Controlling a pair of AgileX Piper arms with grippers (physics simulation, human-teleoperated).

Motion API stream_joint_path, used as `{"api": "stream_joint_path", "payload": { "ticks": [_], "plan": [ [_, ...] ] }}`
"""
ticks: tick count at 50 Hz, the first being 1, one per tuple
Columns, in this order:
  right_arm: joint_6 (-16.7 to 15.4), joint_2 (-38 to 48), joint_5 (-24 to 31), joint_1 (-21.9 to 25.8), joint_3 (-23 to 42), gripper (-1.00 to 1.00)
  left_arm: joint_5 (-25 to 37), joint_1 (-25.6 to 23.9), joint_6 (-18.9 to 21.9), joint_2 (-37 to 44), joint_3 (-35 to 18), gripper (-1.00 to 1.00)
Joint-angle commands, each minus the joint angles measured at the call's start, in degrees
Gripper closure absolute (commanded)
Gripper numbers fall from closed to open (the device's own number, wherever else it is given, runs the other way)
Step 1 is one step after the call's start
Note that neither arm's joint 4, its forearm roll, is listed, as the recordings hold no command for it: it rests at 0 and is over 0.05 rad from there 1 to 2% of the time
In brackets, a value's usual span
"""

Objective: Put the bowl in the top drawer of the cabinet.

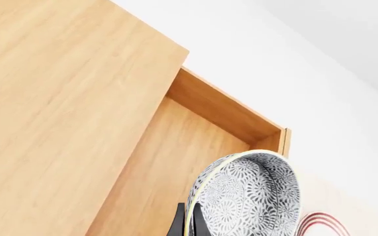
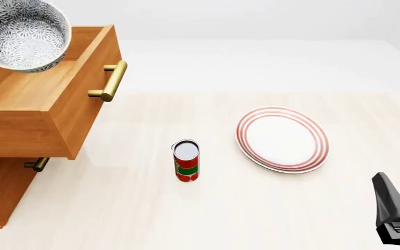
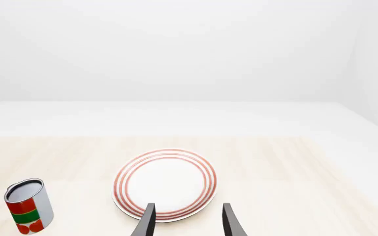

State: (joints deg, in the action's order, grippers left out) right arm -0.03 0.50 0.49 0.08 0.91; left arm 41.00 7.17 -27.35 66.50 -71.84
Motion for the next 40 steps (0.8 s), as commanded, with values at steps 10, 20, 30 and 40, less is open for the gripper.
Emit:
{"api": "stream_joint_path", "payload": {
  "ticks": [10,20,30,40],
  "plan": [
    [0.0,0.0,0.0,0.0,0.0,-1.00,-1.1,0.3,0.2,0.8,0.4,1.00],
    [0.0,0.0,0.0,0.0,0.0,-1.00,-1.4,0.7,0.3,1.4,0.5,1.00],
    [0.0,0.0,0.0,0.0,0.0,-1.00,-1.9,0.8,0.4,2.0,0.7,1.00],
    [0.0,0.0,0.0,0.0,0.0,-1.00,-2.4,1.0,0.5,2.7,0.9,1.00]
  ]
}}
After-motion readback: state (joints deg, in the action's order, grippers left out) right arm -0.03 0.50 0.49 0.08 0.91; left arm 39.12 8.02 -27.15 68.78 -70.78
